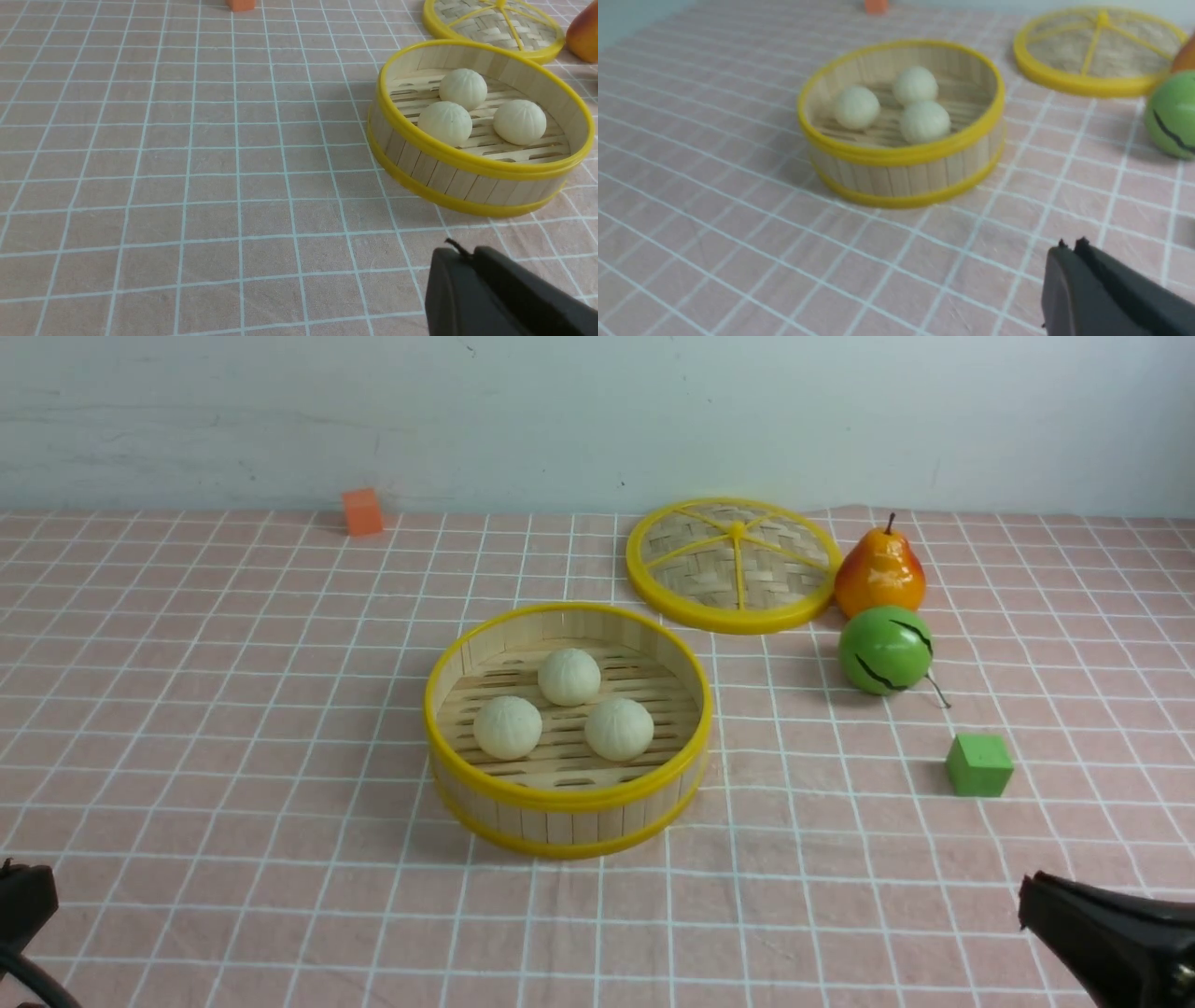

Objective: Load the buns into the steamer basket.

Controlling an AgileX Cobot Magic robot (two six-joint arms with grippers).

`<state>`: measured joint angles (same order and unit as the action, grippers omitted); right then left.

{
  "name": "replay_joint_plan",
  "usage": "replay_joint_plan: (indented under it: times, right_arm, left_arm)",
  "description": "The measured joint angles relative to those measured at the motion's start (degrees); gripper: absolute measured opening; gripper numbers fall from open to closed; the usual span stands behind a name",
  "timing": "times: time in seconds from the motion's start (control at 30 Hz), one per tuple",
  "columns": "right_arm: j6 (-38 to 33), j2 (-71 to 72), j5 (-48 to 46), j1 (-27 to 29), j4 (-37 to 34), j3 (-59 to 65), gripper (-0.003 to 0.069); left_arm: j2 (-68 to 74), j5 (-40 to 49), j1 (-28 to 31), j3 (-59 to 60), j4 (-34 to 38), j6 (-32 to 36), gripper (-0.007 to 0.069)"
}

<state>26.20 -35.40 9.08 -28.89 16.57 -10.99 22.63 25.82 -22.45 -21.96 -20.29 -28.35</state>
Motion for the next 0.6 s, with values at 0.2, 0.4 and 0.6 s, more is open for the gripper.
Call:
replay_joint_plan:
  times: [0.2, 0.4, 0.6]
  right_arm:
    - [-0.52, 1.61, 6.39, 0.11, 3.01, 5.48, -0.0011]
    - [-2.91, 8.09, 6.54, 3.23, -0.81, 10.99, -0.0010]
    - [-15.18, 23.93, 0.71, 11.31, -10.79, 12.40, -0.0010]
  left_arm:
    - [0.00, 0.00, 0.00, 0.00, 0.00, -0.05, 0.0041]
    - [0.00, 0.00, 0.00, 0.00, 0.00, -0.05, 0.0050]
    - [0.00, 0.08, 0.00, 0.00, -0.11, -0.05, 0.0056]
